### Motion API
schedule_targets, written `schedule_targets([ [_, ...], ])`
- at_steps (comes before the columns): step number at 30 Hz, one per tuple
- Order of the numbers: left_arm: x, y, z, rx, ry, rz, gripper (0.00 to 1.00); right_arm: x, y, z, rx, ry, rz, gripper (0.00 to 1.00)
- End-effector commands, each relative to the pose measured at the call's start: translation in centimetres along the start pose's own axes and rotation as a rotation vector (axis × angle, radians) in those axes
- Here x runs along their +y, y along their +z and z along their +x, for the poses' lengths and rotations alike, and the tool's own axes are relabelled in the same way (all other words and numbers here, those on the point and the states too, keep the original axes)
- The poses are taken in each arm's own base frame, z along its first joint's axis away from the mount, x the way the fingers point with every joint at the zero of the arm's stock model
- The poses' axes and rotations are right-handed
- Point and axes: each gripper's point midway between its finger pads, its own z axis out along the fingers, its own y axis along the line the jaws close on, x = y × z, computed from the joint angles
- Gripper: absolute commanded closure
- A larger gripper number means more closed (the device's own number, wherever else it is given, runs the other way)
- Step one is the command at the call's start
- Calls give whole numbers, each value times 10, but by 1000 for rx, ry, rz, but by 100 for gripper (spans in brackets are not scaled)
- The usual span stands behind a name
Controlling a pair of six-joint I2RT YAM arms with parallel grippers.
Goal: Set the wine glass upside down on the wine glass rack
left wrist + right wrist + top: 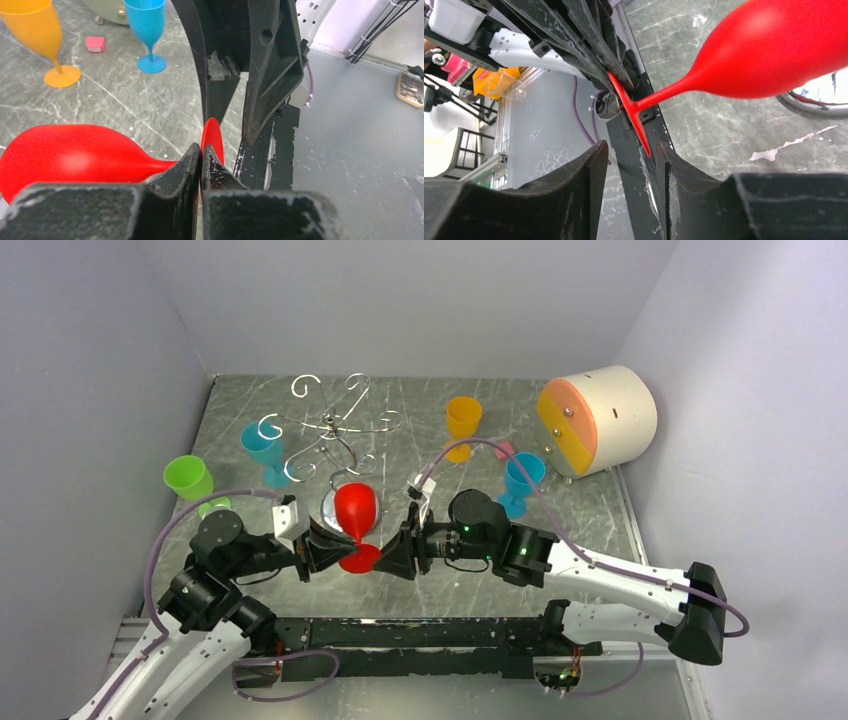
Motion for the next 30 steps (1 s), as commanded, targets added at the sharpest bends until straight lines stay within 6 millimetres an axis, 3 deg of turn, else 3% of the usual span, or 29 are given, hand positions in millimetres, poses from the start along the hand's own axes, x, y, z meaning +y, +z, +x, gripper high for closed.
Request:
schedule_targets([
  [1, -8, 0, -6, -12, -3, 45, 93, 10, -2, -34, -123, -30, -4, 54],
  [7, -9, 0, -8, -20, 6, 46, 93, 4, -12, -40, -145, -38, 51, 50],
  [15, -13, -1, -10, -30, 5, 64, 93, 19, 7, -29, -88, 0, -63, 58],
  [18, -14, -2, -11, -38, 14, 67, 93, 20, 9, -31, -98, 3, -72, 66],
  [24, -13, -1, -10, -31, 5, 58, 93, 23, 6, -32, -129, 19, -94, 100],
  [25, -11, -1, -10, -30, 3, 50, 93, 24, 6, -30, -126, 25, -97, 100],
  [26, -10, -2, -10, -28, -1, 43, 91, 23, 7, -30, -123, 33, -97, 100],
  [30, -2, -3, -13, -38, -9, -13, 52, 15, 6, -25, -96, 78, -40, 100],
])
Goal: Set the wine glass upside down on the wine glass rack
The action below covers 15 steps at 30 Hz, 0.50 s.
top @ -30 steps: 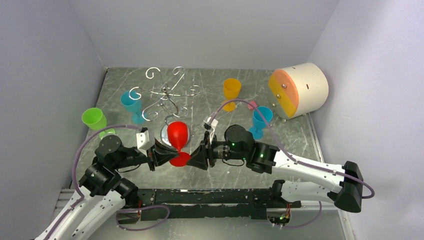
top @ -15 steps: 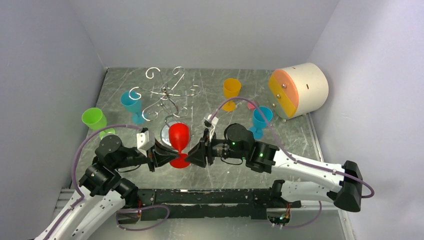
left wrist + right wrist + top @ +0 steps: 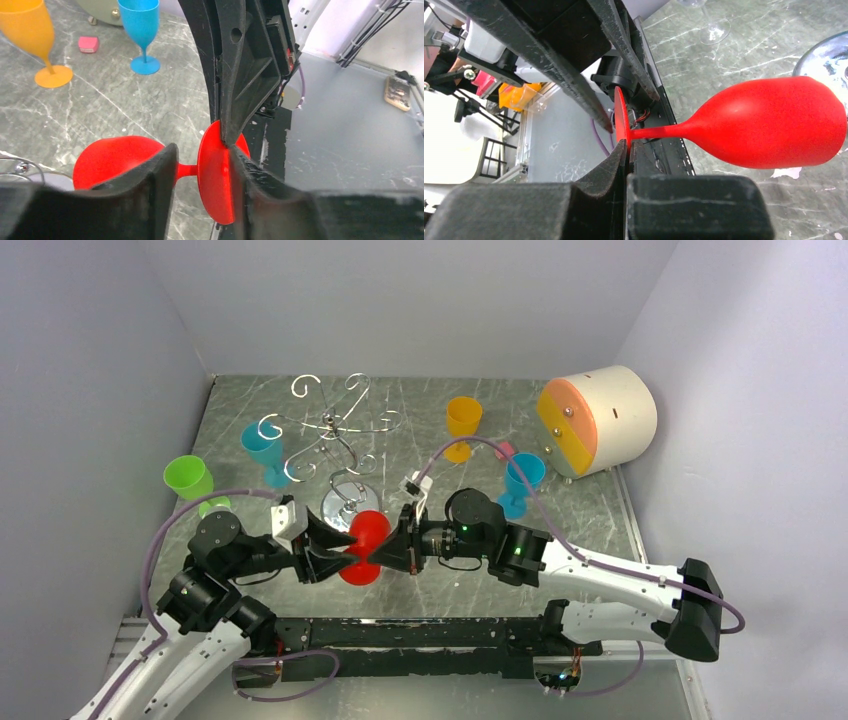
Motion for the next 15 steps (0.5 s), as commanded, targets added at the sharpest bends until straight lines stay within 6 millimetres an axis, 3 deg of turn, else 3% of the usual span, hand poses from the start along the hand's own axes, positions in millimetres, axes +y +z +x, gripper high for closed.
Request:
schedule_targets([
  [1, 7, -3, -13, -39, 9, -63, 44, -1, -4, -9, -38, 47, 44, 100],
  [8, 19, -9, -26, -91, -17, -168, 1, -19, -29, -37, -125, 89, 223, 100],
  [15, 31, -21, -37, -158, -53, -293, 1, -33, -55, -73, -286, 183, 364, 100],
])
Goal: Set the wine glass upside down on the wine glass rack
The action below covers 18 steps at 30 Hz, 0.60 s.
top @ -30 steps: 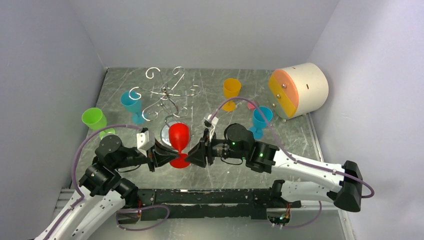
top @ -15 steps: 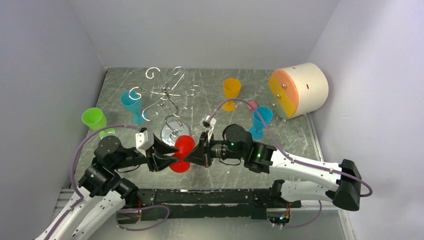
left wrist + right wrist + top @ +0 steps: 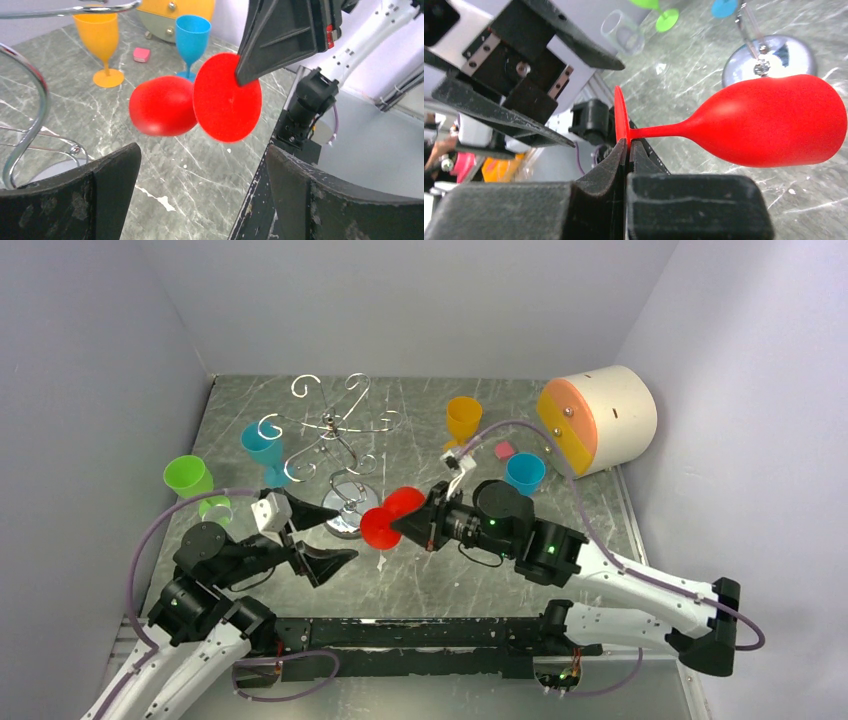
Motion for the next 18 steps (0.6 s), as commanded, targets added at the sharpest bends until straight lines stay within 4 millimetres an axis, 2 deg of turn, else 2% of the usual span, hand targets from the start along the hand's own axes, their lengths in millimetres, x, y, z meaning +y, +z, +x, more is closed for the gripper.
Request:
schedule_targets([
  [1, 10, -9, -22, -81, -30, -107, 2, -12, -16, -40, -169, 105, 117, 100],
  [6, 12, -16, -25, -115, -45, -142, 2, -10, -32, -69, -307, 190, 128, 100],
  [11, 13, -12, -19, -97, -49, -133, 2, -13, -45, -97, -442, 265, 154, 100],
  [18, 17, -2, -15, -60, -116, -141, 2, -4, -35, -126, -522, 337, 149, 100],
])
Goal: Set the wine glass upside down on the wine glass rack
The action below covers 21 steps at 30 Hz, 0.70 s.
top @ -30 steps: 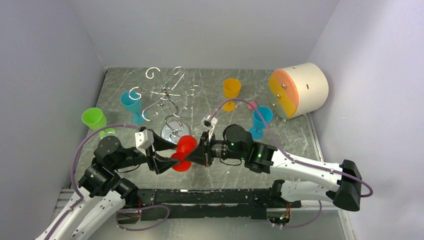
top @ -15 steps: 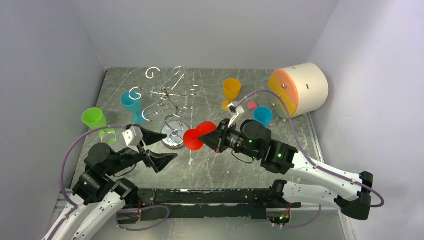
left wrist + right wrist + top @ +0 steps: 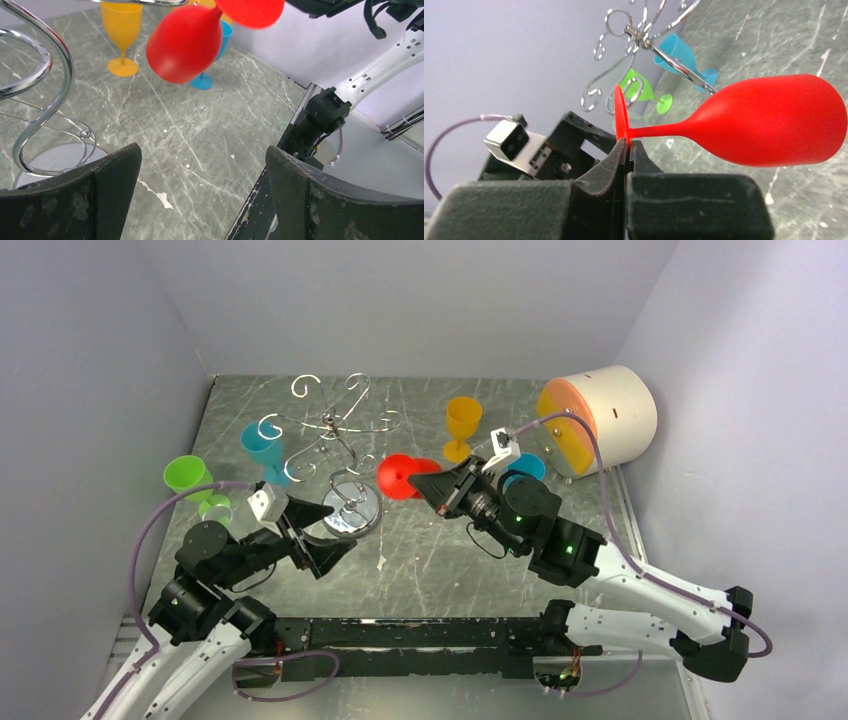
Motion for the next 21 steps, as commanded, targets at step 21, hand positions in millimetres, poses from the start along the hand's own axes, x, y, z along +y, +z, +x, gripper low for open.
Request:
schedule_targets([
  [21, 10, 1, 9, 16, -35, -51, 2, 41, 50, -46, -201, 427, 0, 100],
])
